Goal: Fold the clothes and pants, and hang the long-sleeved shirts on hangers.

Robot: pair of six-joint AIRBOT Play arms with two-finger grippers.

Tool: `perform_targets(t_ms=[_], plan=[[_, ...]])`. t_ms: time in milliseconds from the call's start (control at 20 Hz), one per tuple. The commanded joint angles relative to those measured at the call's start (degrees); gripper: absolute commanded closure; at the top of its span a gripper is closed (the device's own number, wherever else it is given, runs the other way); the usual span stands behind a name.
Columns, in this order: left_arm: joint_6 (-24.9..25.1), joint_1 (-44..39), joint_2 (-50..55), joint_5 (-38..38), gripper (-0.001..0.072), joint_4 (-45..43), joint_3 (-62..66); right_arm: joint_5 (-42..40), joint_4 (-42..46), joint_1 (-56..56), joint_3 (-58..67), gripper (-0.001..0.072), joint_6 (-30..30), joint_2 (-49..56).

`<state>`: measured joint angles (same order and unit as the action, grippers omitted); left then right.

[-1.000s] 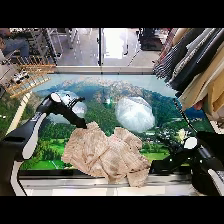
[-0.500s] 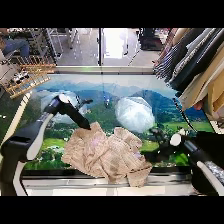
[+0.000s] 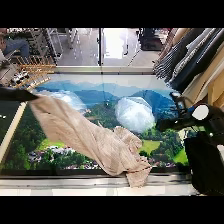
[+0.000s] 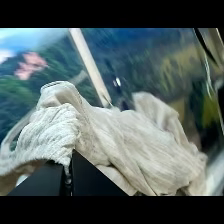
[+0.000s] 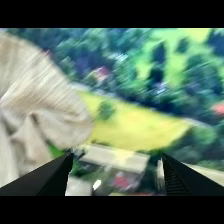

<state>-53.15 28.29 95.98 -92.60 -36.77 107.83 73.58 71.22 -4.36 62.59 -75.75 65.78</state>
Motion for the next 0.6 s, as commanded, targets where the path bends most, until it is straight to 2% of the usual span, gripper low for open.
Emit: perform_targets(t_ms=[0,100,200,400,450,500,550], plan=[[-2.56,8.28,-1.73,-0.81,0.0693,1.42,-2.58,6.03,-15.80,-0.50,-10.36,0.0091,5.11,2.10],[-1.44,8.59,-1.73,-0.85,0.0693,1.25,-5.73,7.39,-16.48,1.51,-18.34,0.0134,6.86,2.08],[-0.35,8.57,-1.70,-0.79,0.0693,1.25,-8.72,5.57,-17.33,6.05,-22.80,0.0136,7.98,2.14],[-0.39,8.59,-1.55,-0.90,0.0694,1.27,-10.32,-1.18,-14.49,17.25,-24.13,0.0139,3.02,4.68],[-0.39,8.59,-1.55,-0.90,0.0693,1.29,-10.32,-2.54,-12.50,19.54,-24.13,0.0165,2.27,5.79],[-0.39,8.59,-1.55,-0.90,0.0694,1.29,-10.32,-4.87,-9.79,21.70,-23.85,0.0486,2.16,6.58],[-0.42,8.57,-1.55,-0.90,0.0693,1.31,-10.32,-7.93,-6.14,22.75,-22.69,0.0693,0.35,6.73]])
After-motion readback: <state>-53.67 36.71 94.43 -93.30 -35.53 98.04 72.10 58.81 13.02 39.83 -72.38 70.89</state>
